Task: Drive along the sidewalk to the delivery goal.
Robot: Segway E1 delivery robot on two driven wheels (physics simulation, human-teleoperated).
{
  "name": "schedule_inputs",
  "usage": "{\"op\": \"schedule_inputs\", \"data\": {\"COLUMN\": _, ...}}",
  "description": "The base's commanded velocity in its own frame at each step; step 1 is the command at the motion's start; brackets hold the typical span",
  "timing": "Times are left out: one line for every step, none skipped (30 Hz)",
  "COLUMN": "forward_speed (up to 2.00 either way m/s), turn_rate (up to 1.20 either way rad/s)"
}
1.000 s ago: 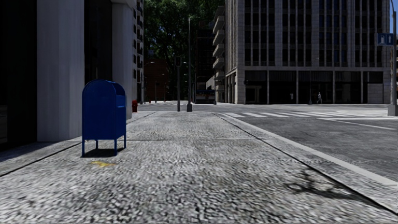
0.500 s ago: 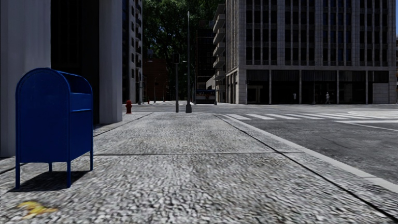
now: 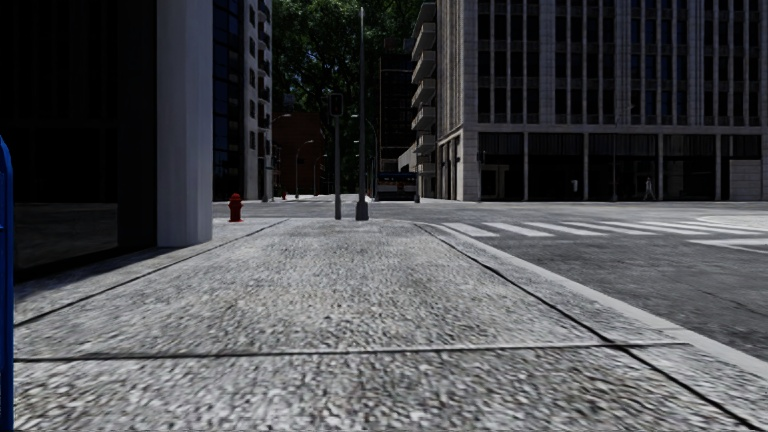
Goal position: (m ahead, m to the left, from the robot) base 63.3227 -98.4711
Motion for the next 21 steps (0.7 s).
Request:
{"op": "schedule_inputs", "data": {"forward_speed": 2.00, "turn_rate": 0.00}}
{"op": "schedule_inputs", "data": {"forward_speed": 2.00, "turn_rate": 0.00}}
{"op": "schedule_inputs", "data": {"forward_speed": 2.00, "turn_rate": 0.00}}
{"op": "schedule_inputs", "data": {"forward_speed": 2.00, "turn_rate": 0.00}}
{"op": "schedule_inputs", "data": {"forward_speed": 2.00, "turn_rate": 0.00}}
{"op": "schedule_inputs", "data": {"forward_speed": 2.00, "turn_rate": 0.00}}
{"op": "schedule_inputs", "data": {"forward_speed": 2.00, "turn_rate": 0.00}}
{"op": "schedule_inputs", "data": {"forward_speed": 2.00, "turn_rate": 0.00}}
{"op": "schedule_inputs", "data": {"forward_speed": 2.00, "turn_rate": 0.00}}
{"op": "schedule_inputs", "data": {"forward_speed": 2.00, "turn_rate": 0.00}}
{"op": "schedule_inputs", "data": {"forward_speed": 2.00, "turn_rate": 0.00}}
{"op": "schedule_inputs", "data": {"forward_speed": 2.00, "turn_rate": 0.00}}
{"op": "schedule_inputs", "data": {"forward_speed": 2.00, "turn_rate": 0.00}}
{"op": "schedule_inputs", "data": {"forward_speed": 2.00, "turn_rate": 0.00}}
{"op": "schedule_inputs", "data": {"forward_speed": 2.00, "turn_rate": 0.00}}
{"op": "schedule_inputs", "data": {"forward_speed": 2.00, "turn_rate": 0.00}}
{"op": "schedule_inputs", "data": {"forward_speed": 2.00, "turn_rate": 0.00}}
{"op": "schedule_inputs", "data": {"forward_speed": 2.00, "turn_rate": 0.00}}
{"op": "schedule_inputs", "data": {"forward_speed": 2.00, "turn_rate": 0.00}}
{"op": "schedule_inputs", "data": {"forward_speed": 2.00, "turn_rate": 0.00}}
{"op": "schedule_inputs", "data": {"forward_speed": 2.00, "turn_rate": 0.00}}
